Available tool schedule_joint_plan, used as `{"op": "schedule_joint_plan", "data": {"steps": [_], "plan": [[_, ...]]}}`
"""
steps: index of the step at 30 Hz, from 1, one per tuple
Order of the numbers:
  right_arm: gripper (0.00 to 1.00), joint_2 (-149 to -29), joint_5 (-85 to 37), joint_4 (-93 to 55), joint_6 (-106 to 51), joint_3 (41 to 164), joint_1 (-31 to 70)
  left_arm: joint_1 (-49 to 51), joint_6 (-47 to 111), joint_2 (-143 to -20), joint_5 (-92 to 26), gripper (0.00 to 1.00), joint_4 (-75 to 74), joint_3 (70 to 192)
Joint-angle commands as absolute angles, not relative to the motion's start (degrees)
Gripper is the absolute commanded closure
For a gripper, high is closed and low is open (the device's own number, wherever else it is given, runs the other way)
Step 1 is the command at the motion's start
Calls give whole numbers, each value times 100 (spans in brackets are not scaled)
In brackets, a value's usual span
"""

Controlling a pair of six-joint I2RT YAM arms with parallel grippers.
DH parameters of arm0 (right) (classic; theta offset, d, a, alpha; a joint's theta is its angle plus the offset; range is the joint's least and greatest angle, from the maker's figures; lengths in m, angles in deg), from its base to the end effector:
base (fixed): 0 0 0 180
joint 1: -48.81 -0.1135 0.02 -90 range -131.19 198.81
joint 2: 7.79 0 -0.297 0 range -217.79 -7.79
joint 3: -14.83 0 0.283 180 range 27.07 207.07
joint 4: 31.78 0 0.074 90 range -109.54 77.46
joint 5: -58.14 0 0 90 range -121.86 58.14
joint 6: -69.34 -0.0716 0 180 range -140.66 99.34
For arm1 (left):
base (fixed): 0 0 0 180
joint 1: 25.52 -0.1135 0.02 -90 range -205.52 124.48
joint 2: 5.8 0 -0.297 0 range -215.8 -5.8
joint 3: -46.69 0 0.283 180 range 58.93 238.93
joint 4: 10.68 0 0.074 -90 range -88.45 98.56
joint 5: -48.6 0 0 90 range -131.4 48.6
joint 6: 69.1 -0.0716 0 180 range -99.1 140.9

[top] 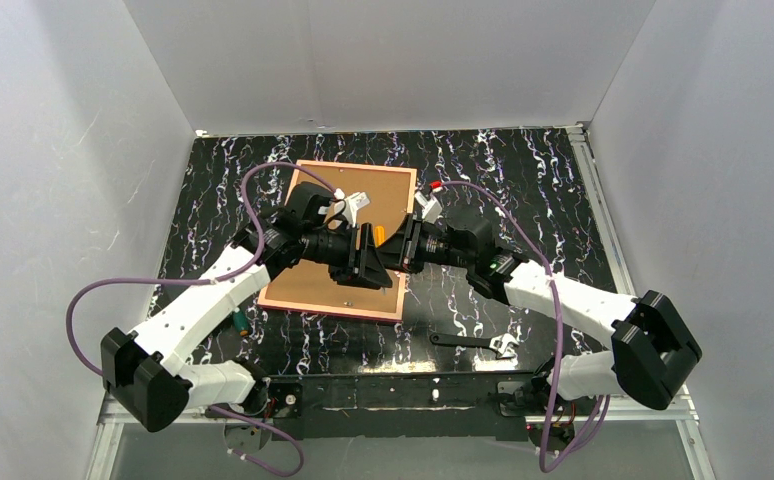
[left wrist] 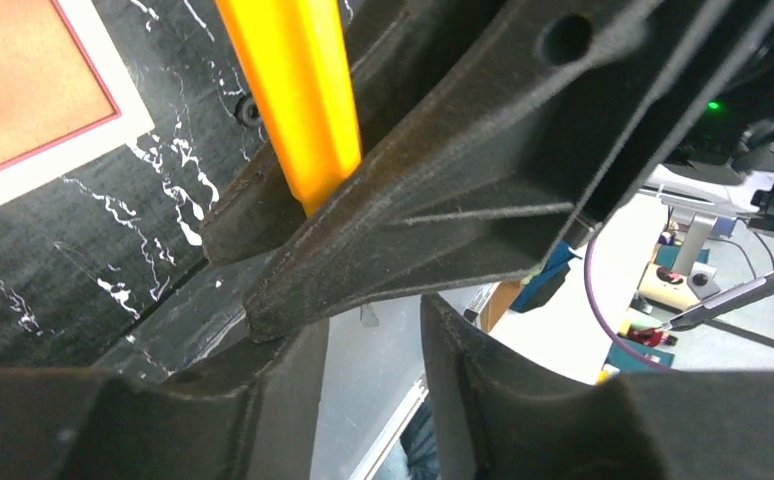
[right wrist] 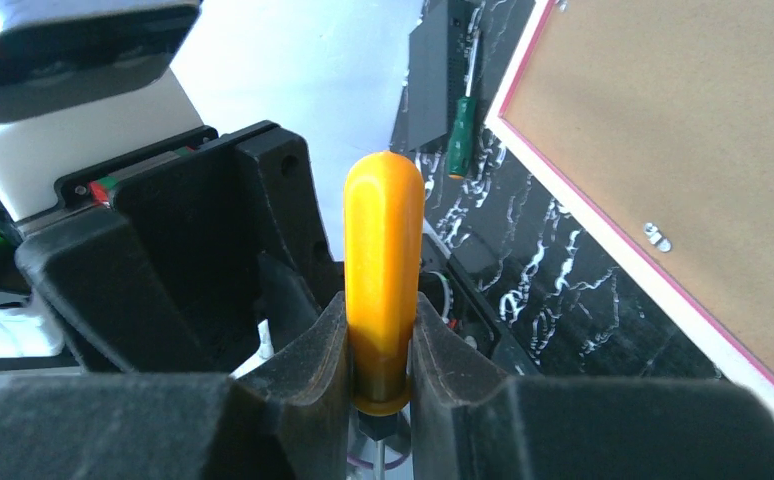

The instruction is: Take the photo out of the frame

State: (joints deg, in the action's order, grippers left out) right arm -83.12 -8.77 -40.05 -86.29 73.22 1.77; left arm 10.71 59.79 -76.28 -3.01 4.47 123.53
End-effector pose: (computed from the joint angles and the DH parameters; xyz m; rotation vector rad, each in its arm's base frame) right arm 0.2205 0.2780 0.2973 -0.0239 2.0784 1.6956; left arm 0.2404 -0.2313 0.4049 0.5147 1.8832 -1.4938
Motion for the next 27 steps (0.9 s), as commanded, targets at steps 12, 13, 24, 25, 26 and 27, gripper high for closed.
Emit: {"op": "schedule_joint_plan", "data": {"steps": [12, 13, 24, 25, 26, 27], "plan": [[90, -7938, -941, -3339, -7863, 7828, -212, 1121, 6131, -7709, -733, 100, 1386, 12745], [82, -7893, -985, -3319, -7848, 7804, -206, 1121, 6037, -7679, -745, 100, 1433, 12740], [32, -7848, -97, -1767, -7515, 8209, 550, 1122, 4379, -7347, -481, 100, 2047, 12692], [30, -7971, 214, -1679, -7536, 8280, 696, 1122, 4277, -7299, -400, 100, 2009, 12667], [30, -8134, 617, -1595, -7499, 8377, 819, 1119, 4158, -7255, -318, 100, 2001, 12663], [30, -8245, 849, -1503, -7421, 8473, 893, 1119, 4039, -7239, -254, 100, 2029, 12683]]}}
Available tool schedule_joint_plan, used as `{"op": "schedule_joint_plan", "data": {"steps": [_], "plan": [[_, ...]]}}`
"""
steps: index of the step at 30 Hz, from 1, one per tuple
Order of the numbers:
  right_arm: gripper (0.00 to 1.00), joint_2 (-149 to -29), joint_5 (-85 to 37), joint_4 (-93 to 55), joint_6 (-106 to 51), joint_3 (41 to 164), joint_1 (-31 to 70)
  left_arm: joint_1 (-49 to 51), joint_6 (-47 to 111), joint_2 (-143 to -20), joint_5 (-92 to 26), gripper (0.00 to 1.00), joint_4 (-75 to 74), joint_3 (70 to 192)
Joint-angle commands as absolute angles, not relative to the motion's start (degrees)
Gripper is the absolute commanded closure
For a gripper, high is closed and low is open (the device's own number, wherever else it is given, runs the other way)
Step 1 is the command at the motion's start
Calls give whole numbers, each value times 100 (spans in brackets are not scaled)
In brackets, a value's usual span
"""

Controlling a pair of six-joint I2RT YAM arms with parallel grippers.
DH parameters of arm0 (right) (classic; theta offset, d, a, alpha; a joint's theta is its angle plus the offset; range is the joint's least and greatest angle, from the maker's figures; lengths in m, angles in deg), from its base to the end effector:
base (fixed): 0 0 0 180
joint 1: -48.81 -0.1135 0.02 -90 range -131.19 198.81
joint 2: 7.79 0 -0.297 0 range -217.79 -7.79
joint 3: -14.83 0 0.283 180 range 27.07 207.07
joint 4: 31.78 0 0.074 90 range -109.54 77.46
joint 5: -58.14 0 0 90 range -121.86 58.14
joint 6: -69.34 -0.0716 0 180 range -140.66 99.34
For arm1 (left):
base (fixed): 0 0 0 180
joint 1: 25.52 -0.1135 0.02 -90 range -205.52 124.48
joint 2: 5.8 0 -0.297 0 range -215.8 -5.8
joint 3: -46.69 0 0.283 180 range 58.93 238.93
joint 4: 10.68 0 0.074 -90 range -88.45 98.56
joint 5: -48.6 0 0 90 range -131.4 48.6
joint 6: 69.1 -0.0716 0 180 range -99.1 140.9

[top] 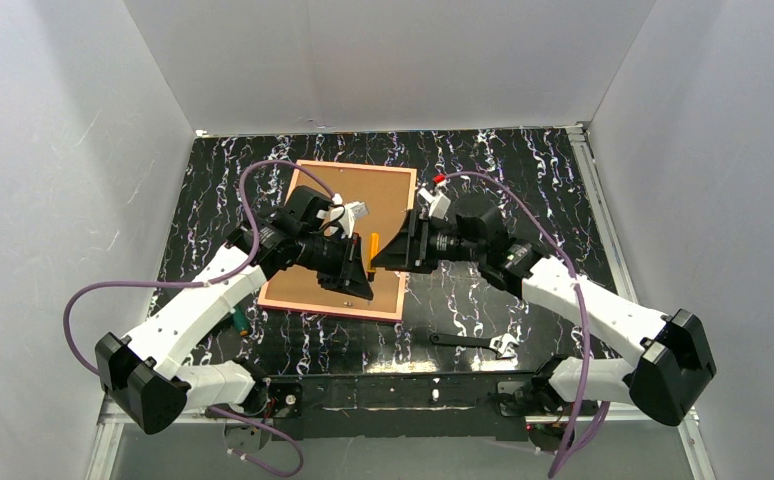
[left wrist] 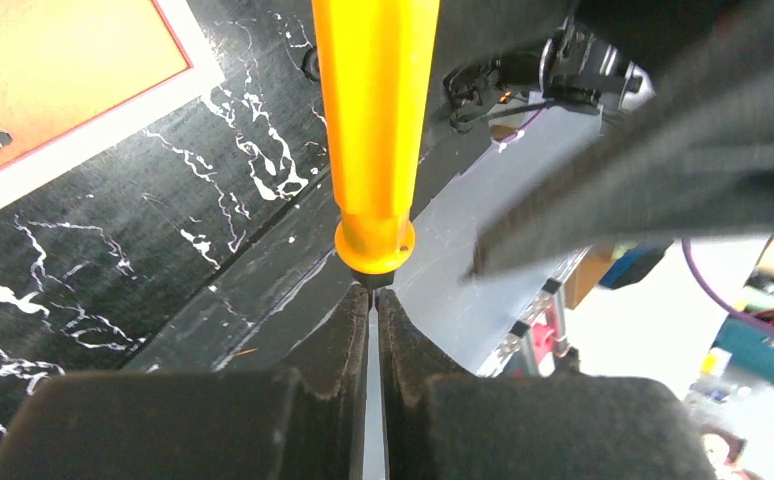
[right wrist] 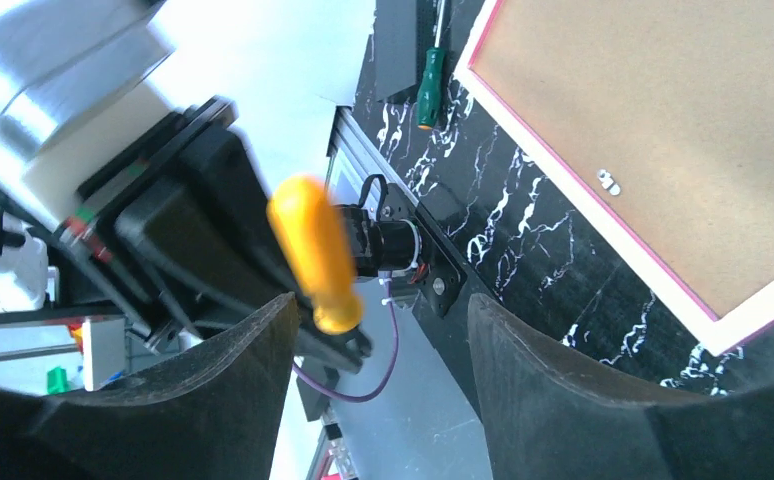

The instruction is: Take the photo out of the frame

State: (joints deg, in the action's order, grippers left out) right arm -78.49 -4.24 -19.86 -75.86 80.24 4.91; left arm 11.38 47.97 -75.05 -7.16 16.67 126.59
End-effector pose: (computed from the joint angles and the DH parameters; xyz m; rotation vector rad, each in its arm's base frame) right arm 0.2183 0.2562 0.3271 -0.1763 2.1812 1.5512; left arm 0.2321 -0.2246 0.4053 0.6210 1.9317 -1.2962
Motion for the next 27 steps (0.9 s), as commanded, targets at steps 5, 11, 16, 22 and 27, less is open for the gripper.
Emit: {"op": "schedule_joint_plan", "data": {"steps": [5, 11, 16, 22, 27], "plan": [[29, -8686, 1850, -950, -6914, 9132, 1075, 1117, 3299, -7362, 46, 100, 2646, 12954], [32, -9155, 2373, 70, -6307, 9984, 1121, 1117, 2872, -7447, 145, 100, 3047, 13058], [39, -9424, 2669, 171, -6257, 10138, 1084, 1119, 2880, -7472, 101, 100, 3072, 13059], [47, -9736, 2706, 126, -6300, 10291, 906, 1117, 2883, -7500, 129, 100, 3076, 13069], [51, -9946, 2771, -249, -6587, 10334, 719, 1119, 2898, -7497, 77, 100, 3073, 13039]]}}
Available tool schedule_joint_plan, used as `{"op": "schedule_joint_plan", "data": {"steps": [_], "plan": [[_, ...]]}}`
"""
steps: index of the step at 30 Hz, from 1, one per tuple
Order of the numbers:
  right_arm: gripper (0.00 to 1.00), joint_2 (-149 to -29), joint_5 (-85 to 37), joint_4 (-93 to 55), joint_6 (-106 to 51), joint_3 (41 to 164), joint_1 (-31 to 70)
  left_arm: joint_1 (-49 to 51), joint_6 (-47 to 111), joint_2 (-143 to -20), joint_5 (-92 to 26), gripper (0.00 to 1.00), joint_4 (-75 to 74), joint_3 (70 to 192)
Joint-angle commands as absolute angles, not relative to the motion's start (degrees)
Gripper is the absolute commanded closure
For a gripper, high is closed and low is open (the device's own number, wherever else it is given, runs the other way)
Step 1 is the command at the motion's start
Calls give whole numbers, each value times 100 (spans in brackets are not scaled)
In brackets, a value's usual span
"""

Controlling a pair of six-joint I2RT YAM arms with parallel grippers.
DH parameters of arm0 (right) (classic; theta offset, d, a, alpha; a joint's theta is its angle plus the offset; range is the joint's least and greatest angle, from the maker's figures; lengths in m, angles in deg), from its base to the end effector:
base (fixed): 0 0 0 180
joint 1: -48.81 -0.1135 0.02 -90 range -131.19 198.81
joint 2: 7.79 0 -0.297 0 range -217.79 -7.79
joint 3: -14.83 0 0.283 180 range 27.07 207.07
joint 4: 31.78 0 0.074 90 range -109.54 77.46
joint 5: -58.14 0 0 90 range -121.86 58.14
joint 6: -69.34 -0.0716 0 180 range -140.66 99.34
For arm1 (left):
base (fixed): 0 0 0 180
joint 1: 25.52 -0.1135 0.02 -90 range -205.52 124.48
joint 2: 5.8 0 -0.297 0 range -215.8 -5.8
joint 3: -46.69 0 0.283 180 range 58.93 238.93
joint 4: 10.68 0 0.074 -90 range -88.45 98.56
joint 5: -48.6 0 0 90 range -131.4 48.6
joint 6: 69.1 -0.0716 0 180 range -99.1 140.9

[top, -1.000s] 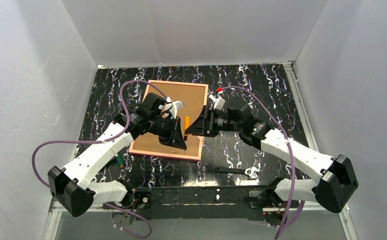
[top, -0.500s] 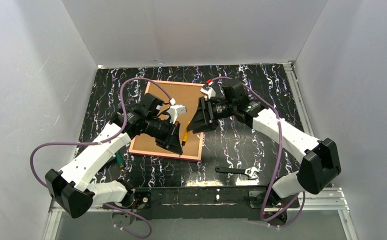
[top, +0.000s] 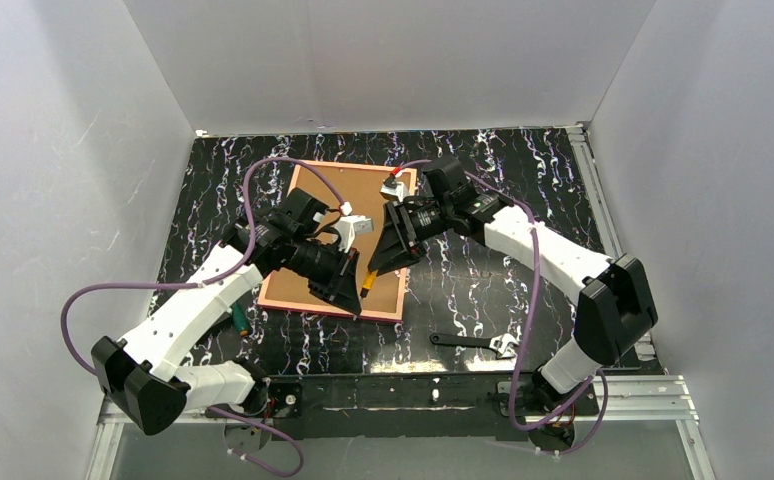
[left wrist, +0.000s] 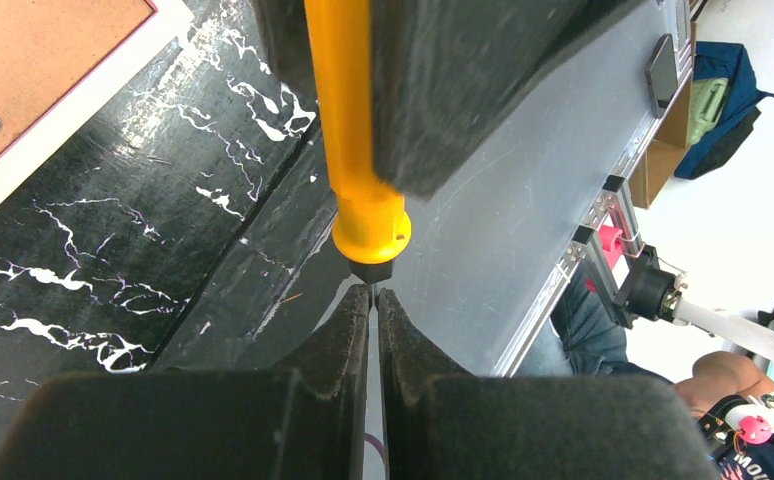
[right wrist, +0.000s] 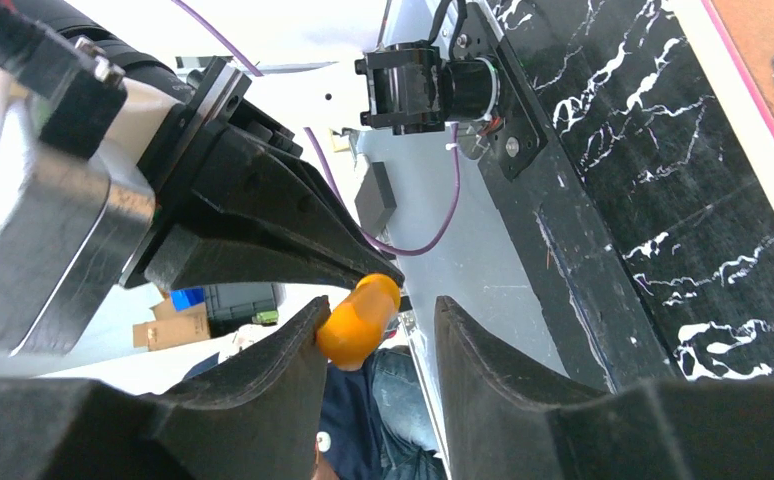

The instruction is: Take the photo out of the frame

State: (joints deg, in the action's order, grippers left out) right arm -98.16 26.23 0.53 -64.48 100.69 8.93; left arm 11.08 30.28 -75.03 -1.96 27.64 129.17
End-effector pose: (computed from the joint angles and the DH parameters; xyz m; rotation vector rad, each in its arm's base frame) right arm 0.2631 0.2990 0.3212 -0.5972 2.4751 1.8340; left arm 0.2196 -0.2197 0.4013 0.9383 1.8855 -1.1878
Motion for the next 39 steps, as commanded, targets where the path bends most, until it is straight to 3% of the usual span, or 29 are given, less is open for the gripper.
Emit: {"op": "schedule_joint_plan", "data": {"steps": [1, 12, 16, 18, 20, 21, 23, 25, 30, 32, 39], "plan": [[51, -9980, 2785, -305, -6622, 10320, 696, 1121, 2898, -7500, 66, 100, 3073, 13027], [60, -10019, 2968, -859, -6927, 10070, 518, 1114, 2898, -7527, -40, 100, 3091, 13014], [75, -10002, 3103, -1148, -7079, 9852, 513, 1115, 2899, -7502, -119, 100, 3089, 13008], [95, -9983, 3136, -1297, -7131, 9763, 516, 1117, 2919, -7496, -232, 100, 3087, 13007], [99, -9914, 2923, -1341, -7130, 9633, 533, 1117, 3044, -7481, -519, 100, 3102, 13024], [99, -9854, 2767, -1367, -7129, 9561, 557, 1098, 3190, -7465, -842, 96, 3164, 13047], [99, -9729, 2350, -1457, -7176, 9354, 646, 948, 3674, -7317, -1399, 61, 3075, 12838], [99, -9612, 1815, -1433, -7140, 9193, 738, 812, 4288, -6976, -1880, 35, 2724, 12377], [99, -9458, 23, -895, -6682, 9034, 967, 678, 5274, -6446, -2612, 8, 2605, 11564], [99, -9431, -808, -623, -6270, 9162, 969, 682, 5498, -6376, -2439, 2, 2464, 11255], [99, -9694, -2852, -287, -5025, 9659, 928, 673, 5370, -6639, -3290, 2, 2323, 11263]]}}
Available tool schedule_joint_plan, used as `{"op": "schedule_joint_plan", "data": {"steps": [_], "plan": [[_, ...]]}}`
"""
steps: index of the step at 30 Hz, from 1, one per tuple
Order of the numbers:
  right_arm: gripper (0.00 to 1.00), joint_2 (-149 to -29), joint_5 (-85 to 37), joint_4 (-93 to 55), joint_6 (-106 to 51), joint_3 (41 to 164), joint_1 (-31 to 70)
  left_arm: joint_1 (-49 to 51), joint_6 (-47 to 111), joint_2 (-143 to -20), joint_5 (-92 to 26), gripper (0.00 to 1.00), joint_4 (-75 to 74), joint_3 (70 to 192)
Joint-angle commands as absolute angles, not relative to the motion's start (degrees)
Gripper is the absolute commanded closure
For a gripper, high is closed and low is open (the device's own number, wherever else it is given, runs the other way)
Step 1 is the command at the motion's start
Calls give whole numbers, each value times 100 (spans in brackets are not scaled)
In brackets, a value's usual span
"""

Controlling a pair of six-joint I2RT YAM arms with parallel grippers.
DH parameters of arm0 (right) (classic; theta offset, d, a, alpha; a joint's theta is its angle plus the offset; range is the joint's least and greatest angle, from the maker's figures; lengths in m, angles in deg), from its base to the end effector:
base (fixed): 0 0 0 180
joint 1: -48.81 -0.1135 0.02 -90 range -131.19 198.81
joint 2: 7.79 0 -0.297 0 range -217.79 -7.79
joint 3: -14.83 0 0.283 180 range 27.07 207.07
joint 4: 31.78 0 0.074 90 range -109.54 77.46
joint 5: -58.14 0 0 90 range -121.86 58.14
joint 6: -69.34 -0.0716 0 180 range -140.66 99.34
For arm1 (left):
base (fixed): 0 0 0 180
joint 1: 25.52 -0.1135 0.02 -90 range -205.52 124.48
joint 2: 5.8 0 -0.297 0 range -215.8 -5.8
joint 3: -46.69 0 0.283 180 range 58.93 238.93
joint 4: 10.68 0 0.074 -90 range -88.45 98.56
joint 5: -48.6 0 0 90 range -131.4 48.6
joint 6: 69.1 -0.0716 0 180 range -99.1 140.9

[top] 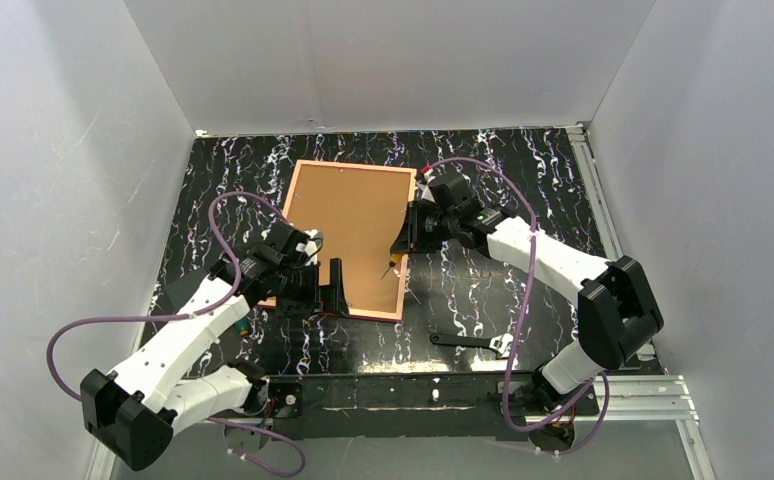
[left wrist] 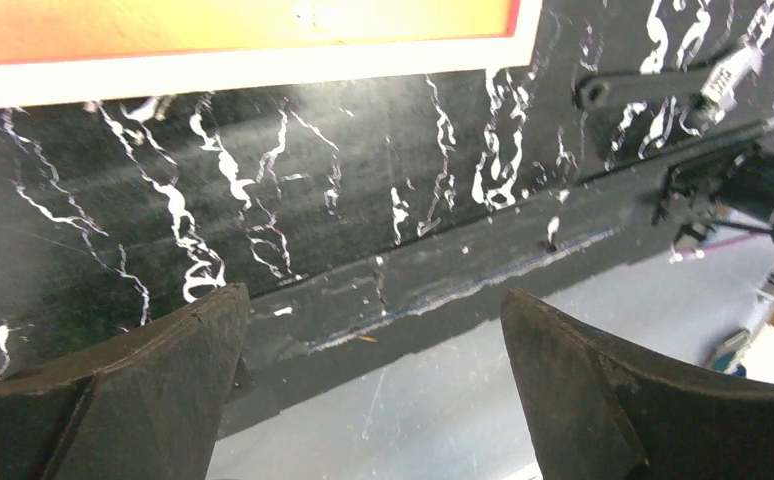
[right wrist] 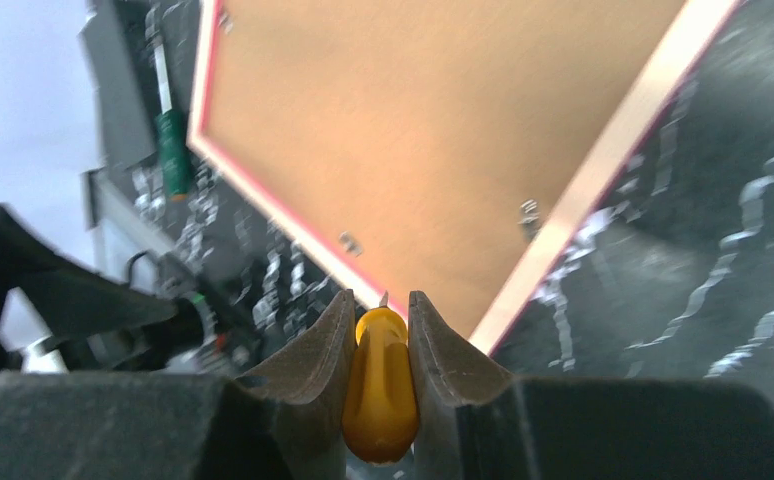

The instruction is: Take the photo out of the frame

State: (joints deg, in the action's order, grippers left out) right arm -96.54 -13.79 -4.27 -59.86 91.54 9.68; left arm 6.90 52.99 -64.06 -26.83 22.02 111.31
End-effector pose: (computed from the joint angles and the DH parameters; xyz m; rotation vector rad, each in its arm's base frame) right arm 0.2961 0.2696 0.2609 -0.1820 2.4496 1.0308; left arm 0.2212 -0.1618 0.3339 0.1766 2.1466 -0.9434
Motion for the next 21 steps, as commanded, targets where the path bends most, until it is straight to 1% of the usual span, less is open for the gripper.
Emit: {"op": "schedule_joint_plan", "data": {"steps": [1, 5, 9, 11, 13, 16, 21], "plan": [[99, -9772, -2943, -326, -4814, 9711, 926, 678, 5348, -6762, -3321, 2, 2213, 11324], [99, -10155, -3561, -47, -4222, 10063, 865, 645, 5284, -7280, -3388, 2, 1902, 11549], [99, -10356, -3759, -23, -3921, 10241, 809, 418, 5132, -7615, -3257, 2, 1640, 11572], [99, -10454, -3827, 3, -3837, 10329, 777, 201, 5187, -7773, -2952, 2, 1700, 11657], [99, -10577, -3961, 89, -3766, 10421, 720, 65, 5155, -7983, -2908, 2, 2003, 11877], [99, -10553, -4086, -17, -3697, 10237, 599, -70, 5167, -8172, -2924, 2, 2167, 11961], [99, -10462, -4266, -355, -3551, 9924, 310, -167, 5274, -8334, -2538, 2, 1768, 11715]]}}
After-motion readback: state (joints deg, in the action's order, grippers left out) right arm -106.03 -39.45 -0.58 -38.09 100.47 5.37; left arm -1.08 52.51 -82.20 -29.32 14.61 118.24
